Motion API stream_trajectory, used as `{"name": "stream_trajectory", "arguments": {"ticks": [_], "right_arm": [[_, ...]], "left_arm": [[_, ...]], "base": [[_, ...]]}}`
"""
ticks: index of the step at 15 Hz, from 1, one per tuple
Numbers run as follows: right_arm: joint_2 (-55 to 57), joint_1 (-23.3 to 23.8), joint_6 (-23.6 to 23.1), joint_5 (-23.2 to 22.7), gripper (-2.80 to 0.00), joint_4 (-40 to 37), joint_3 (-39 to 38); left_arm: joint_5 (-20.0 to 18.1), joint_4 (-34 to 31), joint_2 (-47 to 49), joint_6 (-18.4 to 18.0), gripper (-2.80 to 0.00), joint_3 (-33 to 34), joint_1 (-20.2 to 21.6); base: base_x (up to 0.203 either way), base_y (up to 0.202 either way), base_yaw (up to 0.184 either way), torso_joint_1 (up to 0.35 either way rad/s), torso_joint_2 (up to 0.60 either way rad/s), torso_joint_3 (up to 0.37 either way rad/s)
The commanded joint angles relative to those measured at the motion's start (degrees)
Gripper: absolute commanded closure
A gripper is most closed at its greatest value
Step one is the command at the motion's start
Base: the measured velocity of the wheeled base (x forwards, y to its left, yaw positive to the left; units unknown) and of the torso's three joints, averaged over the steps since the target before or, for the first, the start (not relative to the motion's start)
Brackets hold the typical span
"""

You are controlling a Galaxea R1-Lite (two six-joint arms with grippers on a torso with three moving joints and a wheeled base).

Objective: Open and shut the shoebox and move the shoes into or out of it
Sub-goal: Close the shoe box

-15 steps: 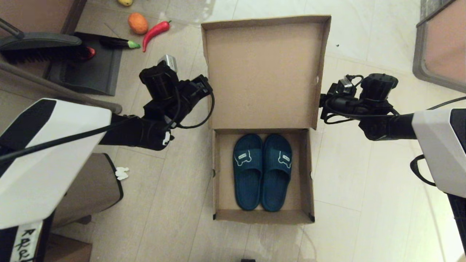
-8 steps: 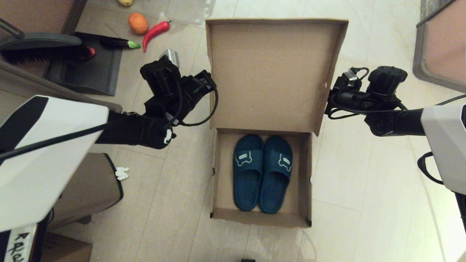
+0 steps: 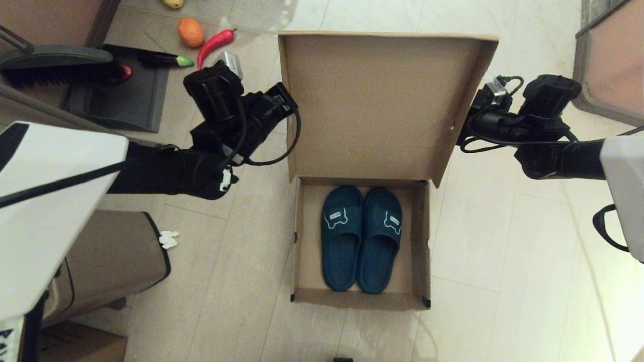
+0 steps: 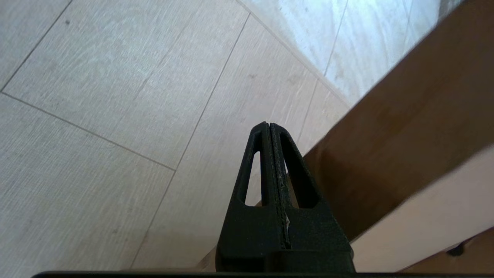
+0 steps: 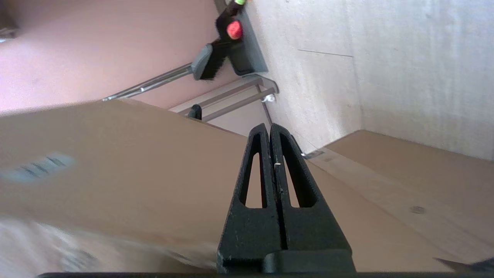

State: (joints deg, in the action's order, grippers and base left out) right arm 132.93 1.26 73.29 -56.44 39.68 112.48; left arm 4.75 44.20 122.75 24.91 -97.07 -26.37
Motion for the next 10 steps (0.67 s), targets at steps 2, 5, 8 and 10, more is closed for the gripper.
{"name": "stream_trajectory", "arguments": {"ticks": [2, 5, 8, 10], "right_arm": [[-3.90, 0.36, 2.15, -0.36, 0.00, 0.26, -1.37], [-7.33, 0.75, 3.50, -0.77, 0.00, 0.22, -4.80], [-12.45, 0.79, 3.52, -1.39, 0.00, 0.24, -13.25], [-16.39, 0.72, 3.52, -2.94, 0.00, 0.56, -18.80]], "left_arm": [[1.58, 0.35, -2.76, 0.14, 0.00, 1.74, -0.98], [3.69, 0.80, -4.21, 0.22, 0.00, 3.82, -1.80], [5.68, 1.70, -6.02, 0.32, 0.00, 7.13, -2.78], [6.42, 2.20, -6.57, 0.23, 0.00, 7.94, -3.41]], "base": [[0.000, 0.000, 0.000, 0.000, 0.00, 0.000], [0.000, 0.000, 0.000, 0.000, 0.00, 0.000], [0.000, 0.000, 0.000, 0.000, 0.00, 0.000], [0.000, 0.000, 0.000, 0.000, 0.00, 0.000]]}}
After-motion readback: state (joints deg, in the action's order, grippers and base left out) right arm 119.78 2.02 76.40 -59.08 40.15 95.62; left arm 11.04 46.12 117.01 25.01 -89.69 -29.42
